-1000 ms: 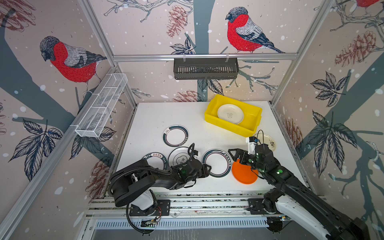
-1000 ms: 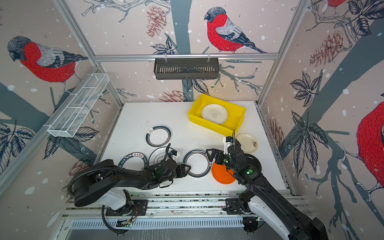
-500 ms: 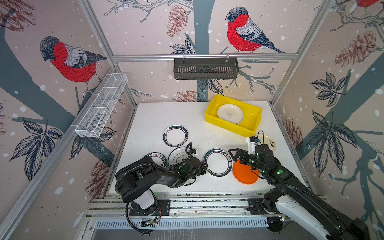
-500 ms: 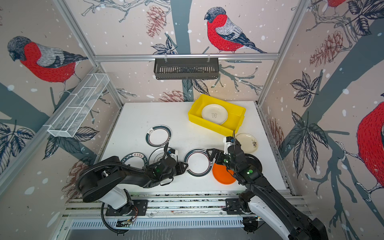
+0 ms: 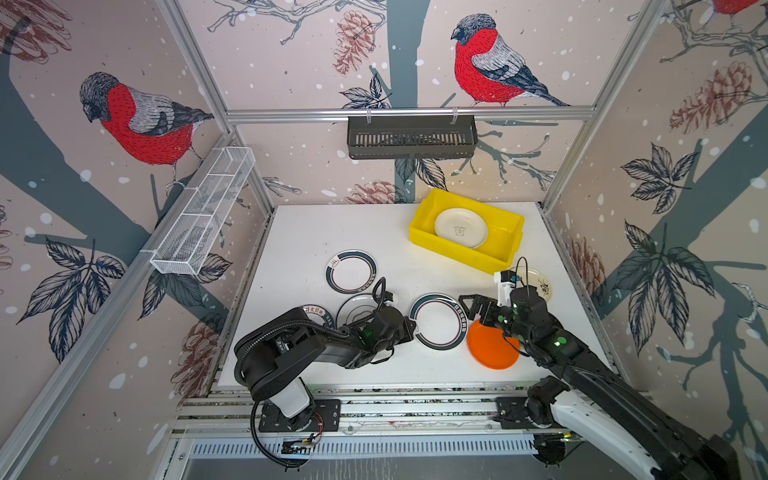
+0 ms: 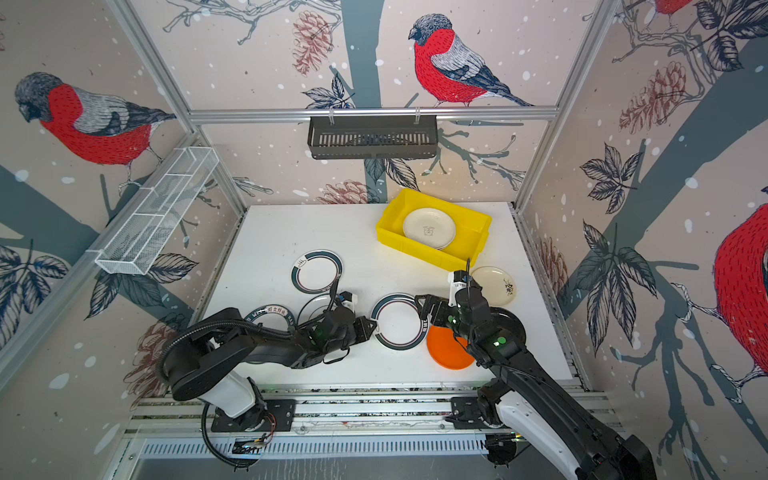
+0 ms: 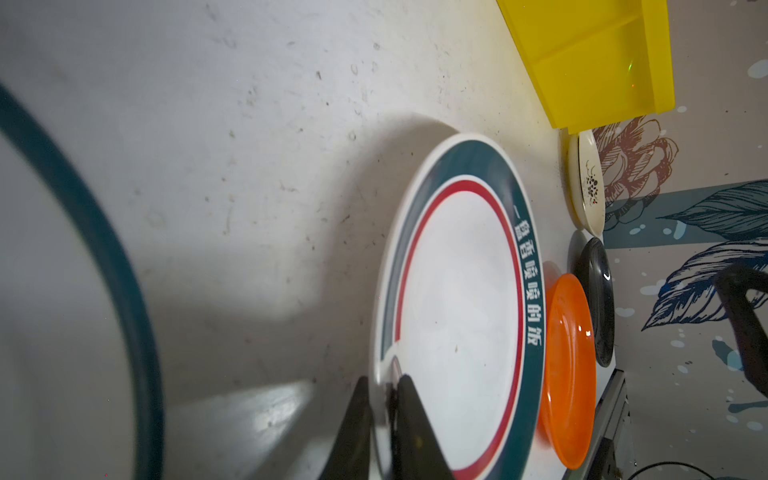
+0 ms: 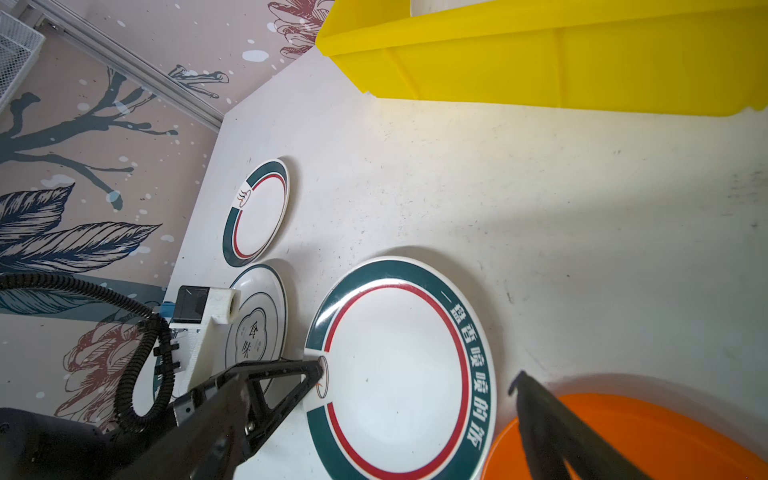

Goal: Place the plates into the plastic bin on the countertop
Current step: 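Close the left gripper on the rim of the green-and-red rimmed plate, then lift the rimmed plate with the left gripper while the right gripper reaches to it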

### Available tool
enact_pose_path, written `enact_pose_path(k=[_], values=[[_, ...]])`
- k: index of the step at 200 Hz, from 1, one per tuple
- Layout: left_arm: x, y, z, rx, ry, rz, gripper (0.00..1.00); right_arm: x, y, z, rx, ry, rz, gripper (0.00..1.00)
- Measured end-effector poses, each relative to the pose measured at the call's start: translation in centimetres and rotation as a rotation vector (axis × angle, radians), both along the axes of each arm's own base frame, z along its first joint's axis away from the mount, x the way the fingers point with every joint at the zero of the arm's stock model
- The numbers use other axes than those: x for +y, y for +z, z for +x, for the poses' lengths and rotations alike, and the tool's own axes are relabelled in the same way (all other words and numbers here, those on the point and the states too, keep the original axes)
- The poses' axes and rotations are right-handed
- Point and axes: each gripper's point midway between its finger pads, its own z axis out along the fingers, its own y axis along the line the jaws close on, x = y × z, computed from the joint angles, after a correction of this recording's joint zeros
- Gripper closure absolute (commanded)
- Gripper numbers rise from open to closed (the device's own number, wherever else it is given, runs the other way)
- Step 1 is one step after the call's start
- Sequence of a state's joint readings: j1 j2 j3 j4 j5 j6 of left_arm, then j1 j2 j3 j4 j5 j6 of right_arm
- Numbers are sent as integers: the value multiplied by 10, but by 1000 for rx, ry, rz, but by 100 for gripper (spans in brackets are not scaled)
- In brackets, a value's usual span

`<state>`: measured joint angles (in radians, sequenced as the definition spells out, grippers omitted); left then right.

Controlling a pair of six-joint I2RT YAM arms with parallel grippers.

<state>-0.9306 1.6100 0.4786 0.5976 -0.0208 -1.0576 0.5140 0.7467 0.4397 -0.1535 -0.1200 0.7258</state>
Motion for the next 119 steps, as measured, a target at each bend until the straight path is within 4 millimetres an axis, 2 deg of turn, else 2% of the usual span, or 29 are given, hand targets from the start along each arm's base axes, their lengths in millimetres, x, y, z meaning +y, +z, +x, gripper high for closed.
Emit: enact_pose_path(k=[23, 37, 56, 85, 119], values=[[-5, 12, 12, -26, 1, -4, 93, -1, 0, 2, 4, -5, -4, 0], [-7, 15, 15, -32, -11, -7, 94, 0, 1, 4, 4, -5, -8, 0], [-5, 16, 19, -31, -13, 0, 100, 0, 4, 8, -1, -4, -18, 0], [-2, 23, 32, -50, -16, 9, 100, 0, 12, 15, -13, -18, -24, 0], [1, 39, 53, -80, -26, 1, 100, 3, 30, 24, -35, -24, -15, 0]])
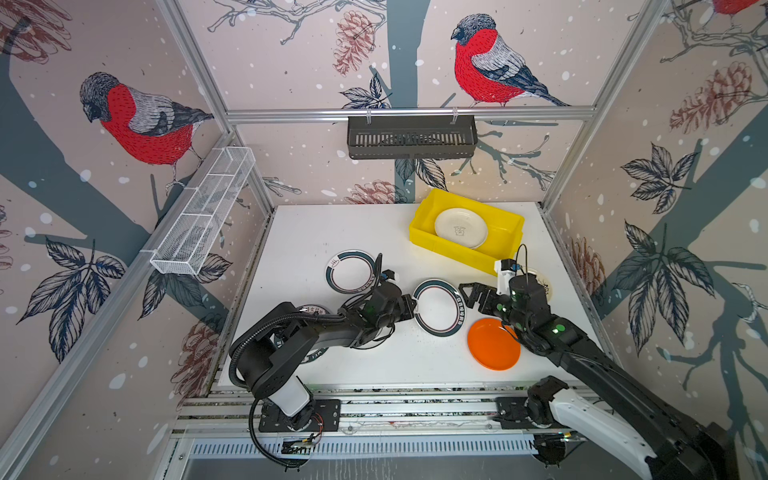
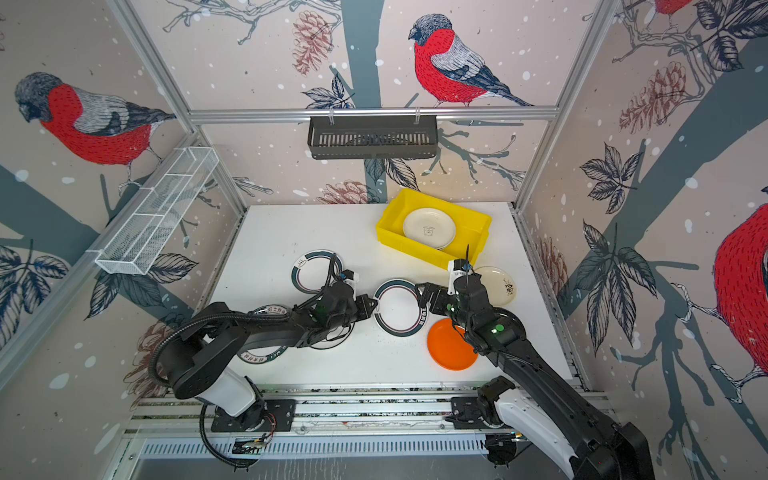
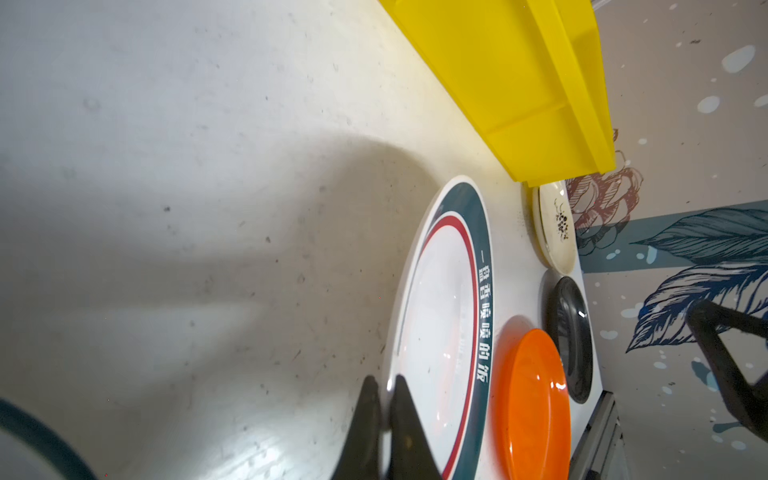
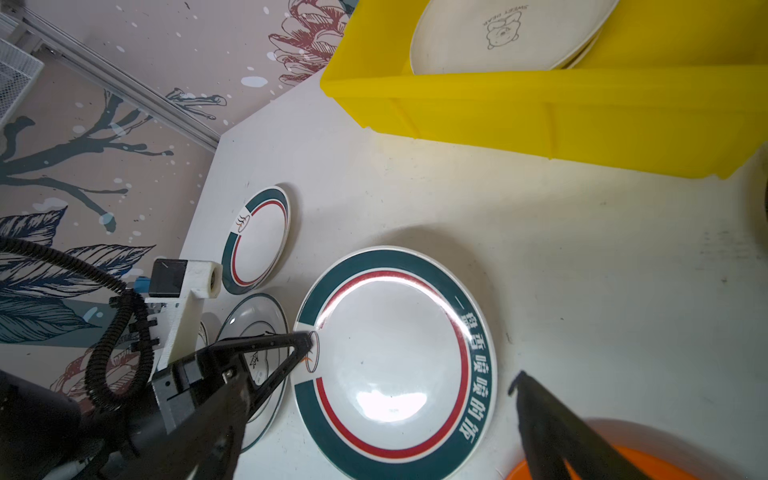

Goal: Place the plates into the plastic bin on the countertop
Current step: 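Lift the rimmed plate with the left gripper while the right gripper reaches to it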

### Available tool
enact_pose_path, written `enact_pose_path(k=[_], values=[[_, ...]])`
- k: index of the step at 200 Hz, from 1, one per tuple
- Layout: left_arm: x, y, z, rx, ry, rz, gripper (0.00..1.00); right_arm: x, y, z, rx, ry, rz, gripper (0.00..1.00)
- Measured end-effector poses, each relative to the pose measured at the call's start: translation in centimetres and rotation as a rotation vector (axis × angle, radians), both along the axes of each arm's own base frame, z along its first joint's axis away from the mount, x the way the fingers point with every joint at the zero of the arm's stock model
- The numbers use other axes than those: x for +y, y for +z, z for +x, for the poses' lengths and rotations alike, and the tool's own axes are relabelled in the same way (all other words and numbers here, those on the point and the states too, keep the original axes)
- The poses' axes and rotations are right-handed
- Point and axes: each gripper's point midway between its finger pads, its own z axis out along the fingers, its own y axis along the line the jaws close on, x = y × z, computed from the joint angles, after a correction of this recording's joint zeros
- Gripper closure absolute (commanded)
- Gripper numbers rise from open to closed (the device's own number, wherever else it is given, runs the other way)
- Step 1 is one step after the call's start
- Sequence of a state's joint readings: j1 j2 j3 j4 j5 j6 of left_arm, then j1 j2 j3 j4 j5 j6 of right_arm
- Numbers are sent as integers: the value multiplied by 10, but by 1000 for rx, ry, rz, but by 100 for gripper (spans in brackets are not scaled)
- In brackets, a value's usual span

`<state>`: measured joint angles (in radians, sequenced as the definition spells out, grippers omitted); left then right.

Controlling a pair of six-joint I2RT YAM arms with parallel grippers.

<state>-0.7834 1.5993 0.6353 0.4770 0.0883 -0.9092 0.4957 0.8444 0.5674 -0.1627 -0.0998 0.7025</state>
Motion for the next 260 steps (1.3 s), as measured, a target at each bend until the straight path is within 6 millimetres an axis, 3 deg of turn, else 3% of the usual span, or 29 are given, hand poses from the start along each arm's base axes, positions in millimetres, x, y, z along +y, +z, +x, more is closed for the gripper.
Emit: enact_pose_path(k=[60, 145, 165, 191, 205, 230, 260], values=[[19, 34, 21, -41, 7, -27, 100, 1, 0, 8, 7, -14, -12, 0], [39, 107, 49, -174, 45, -114, 100, 21, 12, 31, 11, 58, 25, 1], [39, 123, 53, -189, 43, -152, 100, 26, 24, 39, 0, 81, 60, 7], [35, 146, 54, -221, 26, -200, 100, 32, 39, 47, -25, 113, 101, 23], [34, 151, 53, -219, 17, -222, 100, 36, 41, 49, -28, 136, 125, 36], [35, 154, 55, -217, 16, -232, 100, 39, 42, 55, -18, 154, 170, 51], [35, 160, 56, -226, 15, -238, 100, 41, 43, 61, -17, 164, 209, 61]])
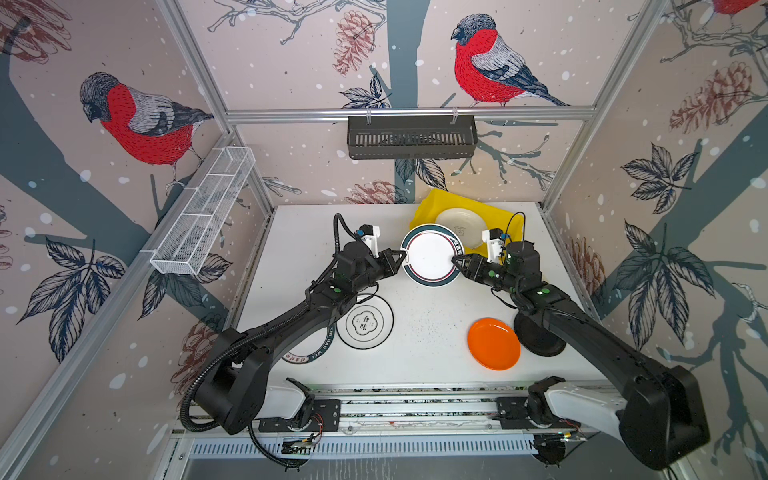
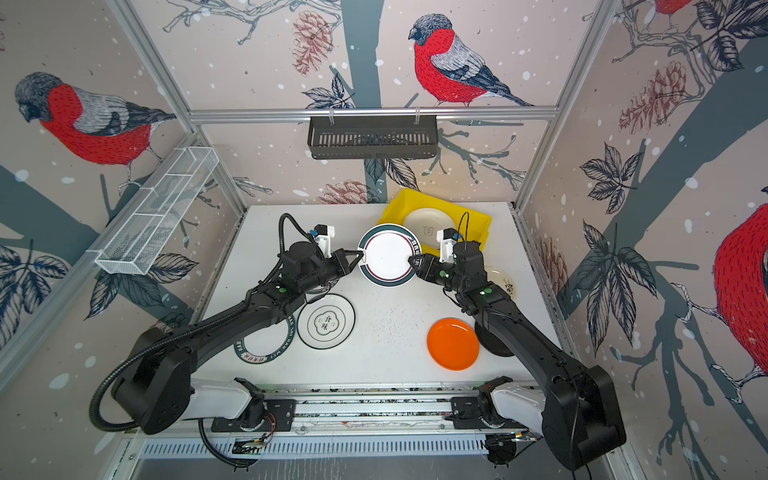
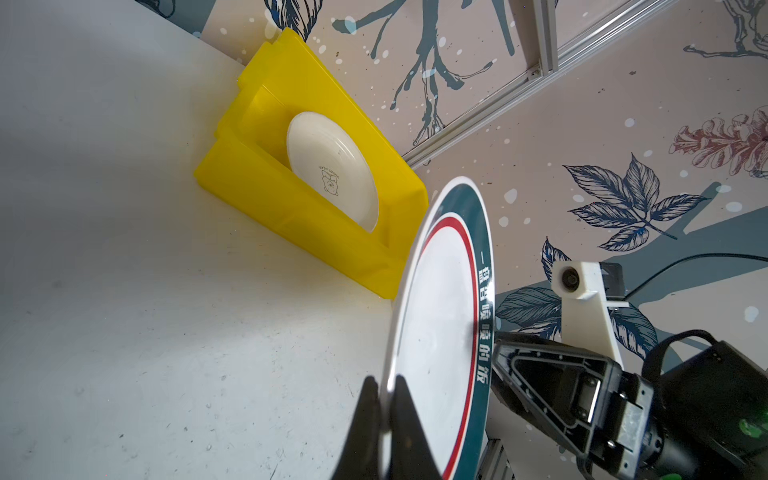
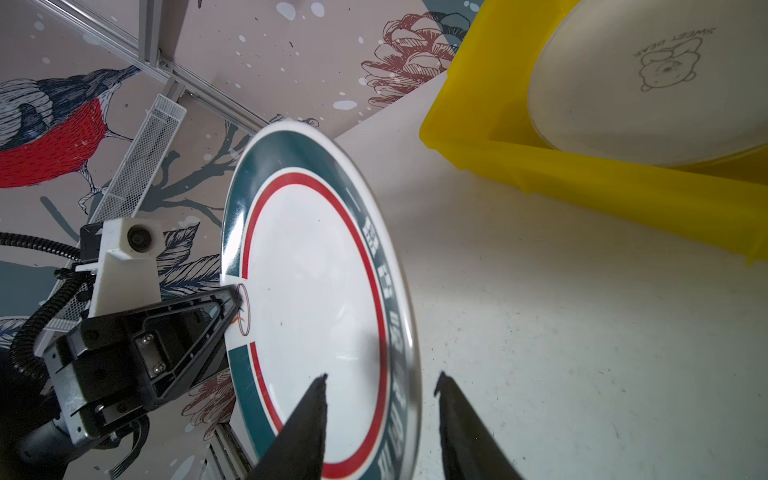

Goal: Place the plates into the plastic bin on the countertop
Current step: 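Lift the rimmed plate with the left gripper while the right gripper reaches to it, then close the right gripper on the plate rim and open the left gripper, then lower the rimmed plate into the bin with the right gripper while the left draws back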

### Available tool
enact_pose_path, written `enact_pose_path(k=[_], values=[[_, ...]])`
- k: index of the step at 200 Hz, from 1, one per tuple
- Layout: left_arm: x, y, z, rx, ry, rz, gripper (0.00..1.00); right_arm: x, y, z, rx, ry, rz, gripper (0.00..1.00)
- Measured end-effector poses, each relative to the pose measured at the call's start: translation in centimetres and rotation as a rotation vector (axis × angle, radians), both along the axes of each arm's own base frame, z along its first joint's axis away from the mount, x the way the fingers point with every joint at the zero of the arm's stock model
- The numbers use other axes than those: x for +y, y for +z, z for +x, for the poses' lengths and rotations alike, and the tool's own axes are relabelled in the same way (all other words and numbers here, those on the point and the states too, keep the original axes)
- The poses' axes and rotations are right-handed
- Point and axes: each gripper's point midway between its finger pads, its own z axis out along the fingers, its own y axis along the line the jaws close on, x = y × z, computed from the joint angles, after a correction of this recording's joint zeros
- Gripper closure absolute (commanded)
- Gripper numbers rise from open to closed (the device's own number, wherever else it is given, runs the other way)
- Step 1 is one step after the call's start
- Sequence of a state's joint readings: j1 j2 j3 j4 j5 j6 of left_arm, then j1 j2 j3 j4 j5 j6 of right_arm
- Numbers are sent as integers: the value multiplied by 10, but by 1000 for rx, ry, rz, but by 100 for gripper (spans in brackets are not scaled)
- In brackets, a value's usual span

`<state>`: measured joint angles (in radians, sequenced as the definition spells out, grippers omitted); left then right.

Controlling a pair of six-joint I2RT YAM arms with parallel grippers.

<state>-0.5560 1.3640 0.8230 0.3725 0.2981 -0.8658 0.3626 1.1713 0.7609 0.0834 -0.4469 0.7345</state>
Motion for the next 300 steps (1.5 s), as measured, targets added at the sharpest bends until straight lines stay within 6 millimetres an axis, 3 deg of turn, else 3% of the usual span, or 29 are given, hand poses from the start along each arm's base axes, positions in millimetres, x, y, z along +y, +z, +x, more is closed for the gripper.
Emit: enact_pose_path(k=[56, 77, 89, 109, 120, 145, 149, 152, 174, 221, 257, 300], values=[[3, 1, 5, 3, -8, -10, 100, 6, 5, 8, 6, 17, 46, 96], [5, -7, 9, 27, 2, -4, 100, 8, 8, 11, 19, 10, 79, 100], [5, -9, 12, 38, 4, 0, 76, 8, 5, 14, 29, 6, 81, 100], [7, -10, 16, 40, 5, 16, 63, 11, 2, 20, 36, 11, 76, 100], [8, -8, 16, 31, 5, 22, 47, 12, 1, 22, 46, 15, 76, 100], [12, 4, 13, -12, 6, 24, 21, 6, 2, 32, 50, -17, 63, 100], [13, 6, 12, -23, 6, 27, 6, 5, 3, 33, 50, -22, 63, 100], [13, 8, 12, -32, 8, 29, 3, 4, 3, 34, 51, -25, 63, 100], [20, 21, 12, -81, 31, 39, 2, -8, 7, 48, 55, -63, 60, 100], [36, 35, 10, -157, 74, 81, 2, -60, 11, 102, 53, -224, 22, 100], [49, 31, 2, -174, 105, 123, 2, -99, -11, 145, 116, -333, -25, 100], [62, 34, -6, -213, 141, 171, 2, -115, -30, 183, 154, -393, -87, 100]])
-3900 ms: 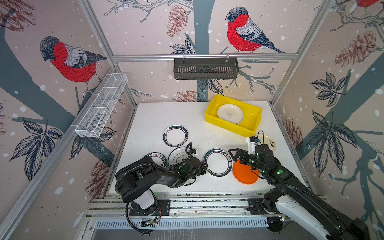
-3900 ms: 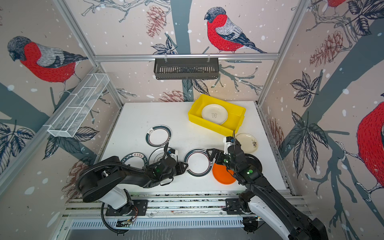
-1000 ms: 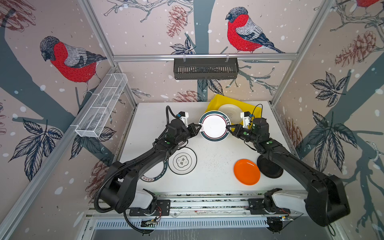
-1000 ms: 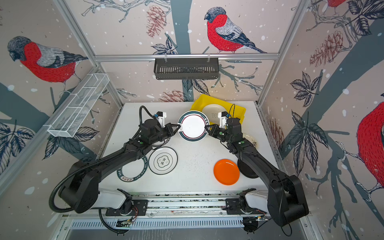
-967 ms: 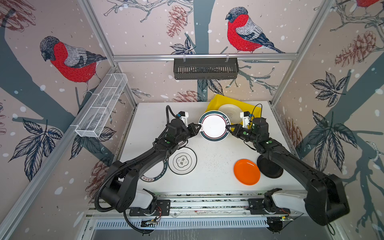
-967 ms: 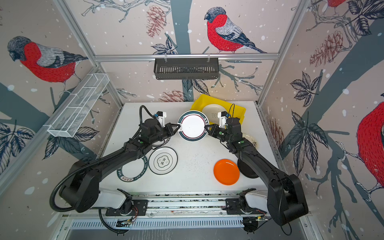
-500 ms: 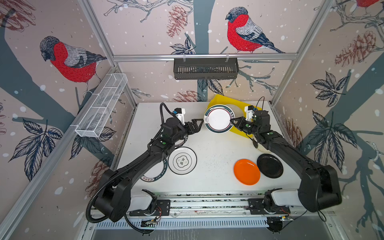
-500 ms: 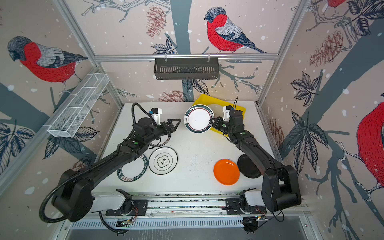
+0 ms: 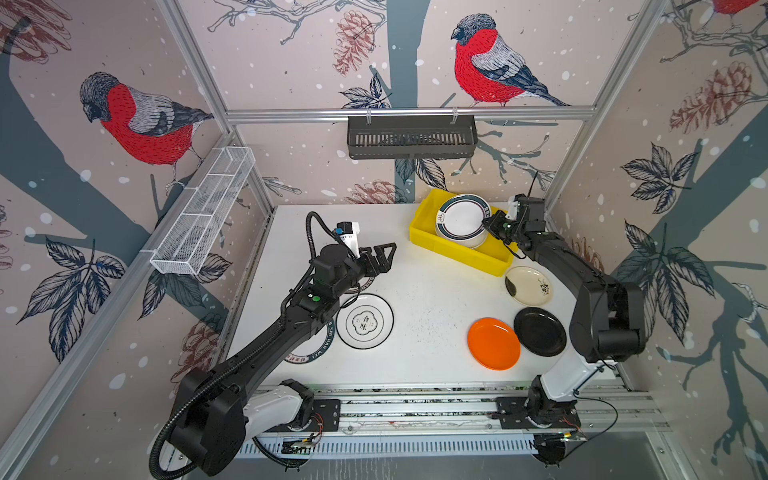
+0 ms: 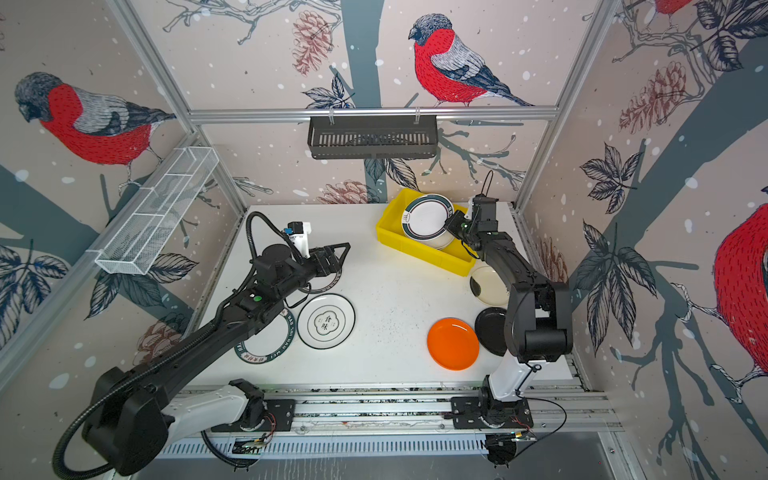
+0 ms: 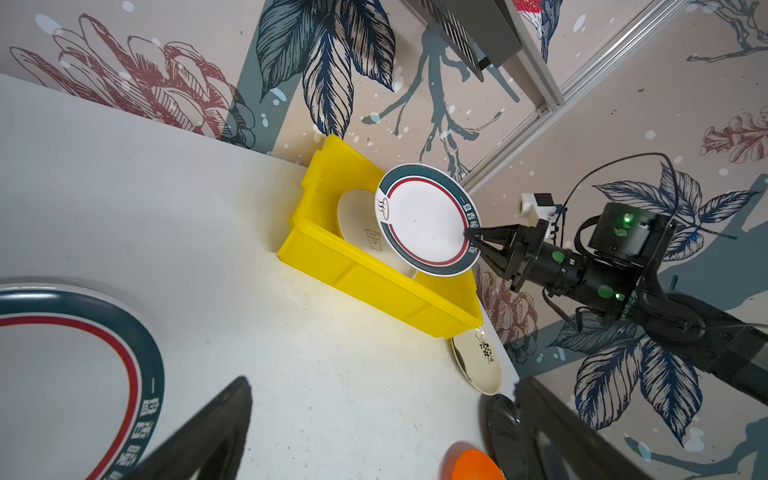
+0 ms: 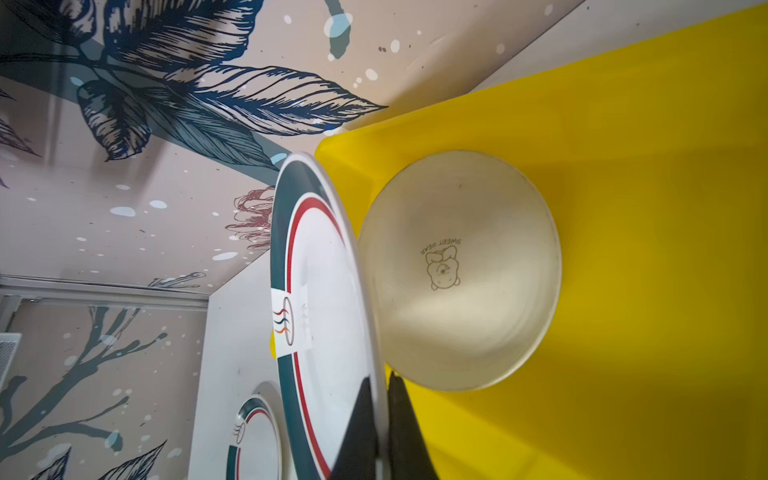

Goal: Place the plates into the plastic bin on the countertop
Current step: 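Lower the rimmed plate into the bin with the right gripper while the left draws back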

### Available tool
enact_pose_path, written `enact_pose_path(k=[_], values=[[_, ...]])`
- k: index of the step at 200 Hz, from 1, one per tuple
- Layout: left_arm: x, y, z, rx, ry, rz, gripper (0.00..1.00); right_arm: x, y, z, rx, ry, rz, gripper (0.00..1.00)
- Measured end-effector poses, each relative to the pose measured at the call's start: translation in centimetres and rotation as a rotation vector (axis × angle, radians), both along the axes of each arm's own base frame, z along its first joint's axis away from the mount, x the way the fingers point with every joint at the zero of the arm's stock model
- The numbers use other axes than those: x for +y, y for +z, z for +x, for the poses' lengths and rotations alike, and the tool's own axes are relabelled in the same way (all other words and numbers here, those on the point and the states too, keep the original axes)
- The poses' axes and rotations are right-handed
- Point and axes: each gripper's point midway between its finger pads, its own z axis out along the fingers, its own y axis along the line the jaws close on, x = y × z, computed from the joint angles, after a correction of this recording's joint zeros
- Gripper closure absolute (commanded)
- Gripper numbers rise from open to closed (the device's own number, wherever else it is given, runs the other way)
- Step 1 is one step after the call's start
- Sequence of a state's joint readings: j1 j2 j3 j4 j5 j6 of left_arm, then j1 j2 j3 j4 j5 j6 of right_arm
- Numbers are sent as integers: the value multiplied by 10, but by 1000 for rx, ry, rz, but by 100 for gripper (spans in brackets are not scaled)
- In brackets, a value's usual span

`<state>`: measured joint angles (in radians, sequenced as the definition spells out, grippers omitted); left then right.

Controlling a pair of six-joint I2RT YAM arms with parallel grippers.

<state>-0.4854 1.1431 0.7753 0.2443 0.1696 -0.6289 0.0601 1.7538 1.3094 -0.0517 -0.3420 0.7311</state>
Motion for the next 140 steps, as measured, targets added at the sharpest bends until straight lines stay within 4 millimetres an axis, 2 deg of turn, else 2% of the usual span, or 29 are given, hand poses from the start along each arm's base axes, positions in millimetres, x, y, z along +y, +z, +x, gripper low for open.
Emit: enact_pose_path(k=[28, 45, 102, 140], values=[[12, 3, -4, -35, 39, 41, 2, -17, -28, 30, 63, -41, -48, 100], [21, 2, -7, -51, 72, 67, 2, -20, -42, 41, 99, -51, -62, 100], [44, -8, -18, -80, 153, 124, 2, -12, -80, 53, 180, -29, -82, 100], [50, -8, -19, -95, 170, 153, 2, -9, -86, 58, 180, -27, -80, 96]])
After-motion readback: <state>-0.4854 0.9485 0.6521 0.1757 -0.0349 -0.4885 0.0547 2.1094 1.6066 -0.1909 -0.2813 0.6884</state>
